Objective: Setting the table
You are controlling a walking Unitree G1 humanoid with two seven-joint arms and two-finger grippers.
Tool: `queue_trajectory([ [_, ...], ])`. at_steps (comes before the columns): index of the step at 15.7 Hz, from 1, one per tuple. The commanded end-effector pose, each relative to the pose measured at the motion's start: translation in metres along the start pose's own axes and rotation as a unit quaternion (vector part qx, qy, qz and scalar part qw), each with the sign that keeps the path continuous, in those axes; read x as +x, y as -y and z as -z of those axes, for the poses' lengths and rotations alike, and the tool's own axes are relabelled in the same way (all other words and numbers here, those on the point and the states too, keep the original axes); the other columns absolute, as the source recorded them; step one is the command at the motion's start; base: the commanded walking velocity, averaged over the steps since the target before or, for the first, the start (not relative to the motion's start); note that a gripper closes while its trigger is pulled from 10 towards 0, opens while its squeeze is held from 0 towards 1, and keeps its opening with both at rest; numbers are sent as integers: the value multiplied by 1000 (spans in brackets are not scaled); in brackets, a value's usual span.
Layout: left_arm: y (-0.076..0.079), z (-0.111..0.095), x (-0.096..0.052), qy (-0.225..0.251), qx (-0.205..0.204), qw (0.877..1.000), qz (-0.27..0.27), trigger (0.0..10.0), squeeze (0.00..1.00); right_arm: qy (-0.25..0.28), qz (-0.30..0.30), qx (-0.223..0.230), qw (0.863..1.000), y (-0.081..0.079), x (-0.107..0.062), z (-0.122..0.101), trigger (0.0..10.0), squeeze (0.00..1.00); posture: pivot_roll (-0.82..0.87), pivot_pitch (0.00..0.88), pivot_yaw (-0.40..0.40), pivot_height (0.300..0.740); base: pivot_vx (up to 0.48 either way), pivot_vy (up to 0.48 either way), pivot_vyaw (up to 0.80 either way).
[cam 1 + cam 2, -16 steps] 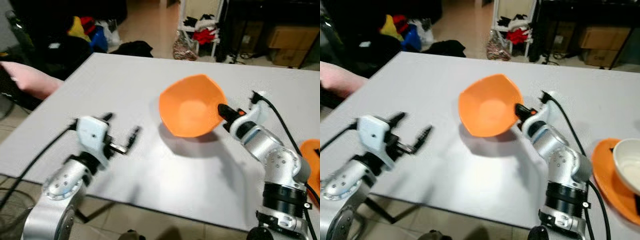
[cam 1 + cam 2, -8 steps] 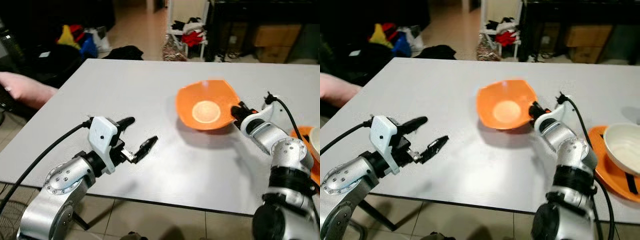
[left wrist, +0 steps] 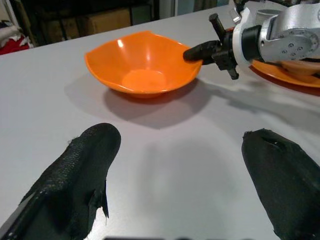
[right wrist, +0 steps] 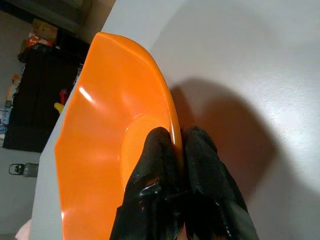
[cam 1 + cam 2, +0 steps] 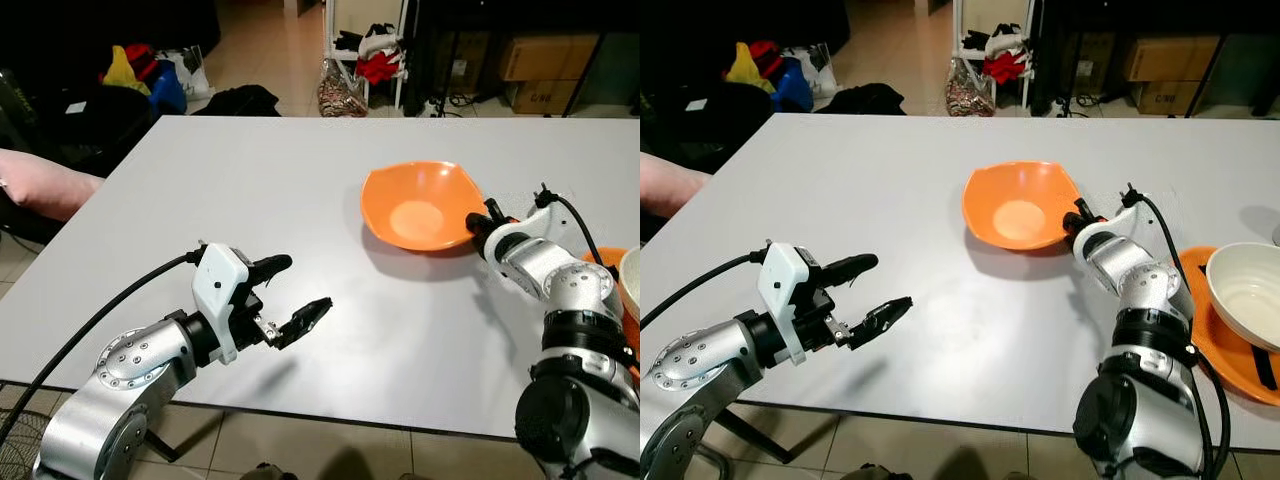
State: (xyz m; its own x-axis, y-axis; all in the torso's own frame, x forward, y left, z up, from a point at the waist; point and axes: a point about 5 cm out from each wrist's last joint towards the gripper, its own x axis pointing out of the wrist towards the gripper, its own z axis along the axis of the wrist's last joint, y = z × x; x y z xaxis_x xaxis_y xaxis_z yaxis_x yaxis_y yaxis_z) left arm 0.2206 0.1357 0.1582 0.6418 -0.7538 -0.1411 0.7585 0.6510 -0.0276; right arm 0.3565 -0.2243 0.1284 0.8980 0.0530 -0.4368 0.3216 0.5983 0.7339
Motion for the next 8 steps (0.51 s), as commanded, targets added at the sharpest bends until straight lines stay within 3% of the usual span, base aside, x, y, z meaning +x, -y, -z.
queue_trajectory([
  [1,0,-5,-2,2,11,1000,4,10000,0,1,-7,9,1000,-6,1,-4,10000,0,-81,0,72,740,0,0,0],
  [2,0,-5,-2,2,11,1000,4,10000,0,1,-7,11,1000,-7,2,-4,10000,55,-81,0,72,740,0,0,0],
  [3,0,-5,-2,2,10,1000,4,10000,0,1,-9,15,1000,-8,2,-5,10000,749,-82,0,70,740,0,0,0],
  [4,0,-5,-2,2,10,1000,4,10000,0,-1,-11,18,1000,-9,1,-6,10000,1000,-81,0,69,740,0,0,0],
  [8,0,-4,-3,0,9,1000,4,10000,0,-6,-9,41,999,0,-11,-12,10000,1000,-83,0,71,740,0,0,0],
])
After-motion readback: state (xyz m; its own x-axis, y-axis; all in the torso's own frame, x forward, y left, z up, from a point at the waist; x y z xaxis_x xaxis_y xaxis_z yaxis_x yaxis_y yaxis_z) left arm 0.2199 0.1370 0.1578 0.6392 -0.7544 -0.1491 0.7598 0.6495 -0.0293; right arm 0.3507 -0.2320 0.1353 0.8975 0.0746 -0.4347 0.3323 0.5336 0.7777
